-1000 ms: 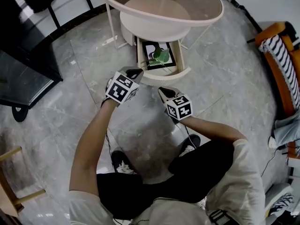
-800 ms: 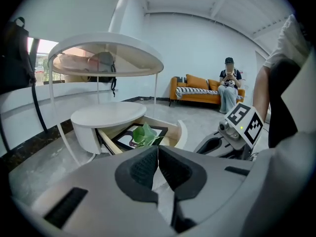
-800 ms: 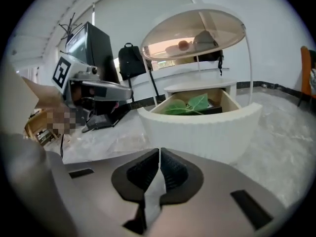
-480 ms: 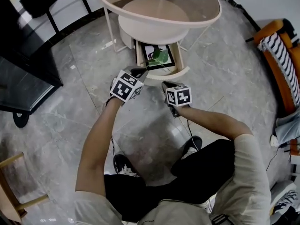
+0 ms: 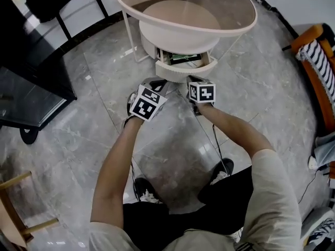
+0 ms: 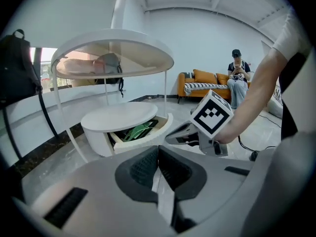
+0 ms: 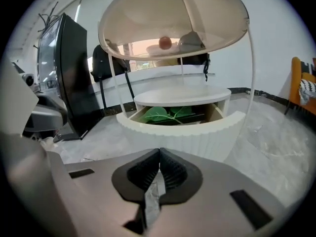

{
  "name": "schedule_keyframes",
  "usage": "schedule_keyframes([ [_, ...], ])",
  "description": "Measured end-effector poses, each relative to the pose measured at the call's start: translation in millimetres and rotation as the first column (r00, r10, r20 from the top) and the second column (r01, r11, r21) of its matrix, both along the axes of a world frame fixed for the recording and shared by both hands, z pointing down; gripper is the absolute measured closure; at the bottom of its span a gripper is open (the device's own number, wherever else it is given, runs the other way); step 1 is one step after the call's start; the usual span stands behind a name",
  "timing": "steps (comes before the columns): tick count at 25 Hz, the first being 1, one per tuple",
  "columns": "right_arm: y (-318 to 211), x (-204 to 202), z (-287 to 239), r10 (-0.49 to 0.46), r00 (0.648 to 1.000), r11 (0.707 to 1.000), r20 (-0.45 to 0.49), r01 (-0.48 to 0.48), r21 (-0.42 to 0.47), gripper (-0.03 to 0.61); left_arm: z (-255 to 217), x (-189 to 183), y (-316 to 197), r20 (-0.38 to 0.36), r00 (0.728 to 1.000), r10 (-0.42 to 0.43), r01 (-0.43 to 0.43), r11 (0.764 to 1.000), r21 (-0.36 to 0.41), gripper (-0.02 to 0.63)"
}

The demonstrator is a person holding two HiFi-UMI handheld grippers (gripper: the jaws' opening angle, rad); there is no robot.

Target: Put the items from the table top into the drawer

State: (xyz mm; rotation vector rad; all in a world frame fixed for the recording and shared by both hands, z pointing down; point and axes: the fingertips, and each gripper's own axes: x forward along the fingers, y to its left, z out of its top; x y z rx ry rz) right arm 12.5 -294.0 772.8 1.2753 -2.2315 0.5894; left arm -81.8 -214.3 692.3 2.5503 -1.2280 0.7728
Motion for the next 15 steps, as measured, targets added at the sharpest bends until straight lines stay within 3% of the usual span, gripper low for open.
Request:
schedule_keyframes([
  [8,-54.8,-9.7,-1.5,0.022,0.999,0.999,0.030,-0.023,0.045,0.545,12.4,-3.5,7.7,0.010,1.000,0.006,-0.006,0.999,-0.038,0.592],
  [15,-83.5,-16.6,-3.0,0.016,1.000,0.997,0.019,-0.017,0.074,0.545,12.9,-0.3,0.4,0.036,0.999,0.023,-0.023,1.000,-0.020,0.592],
])
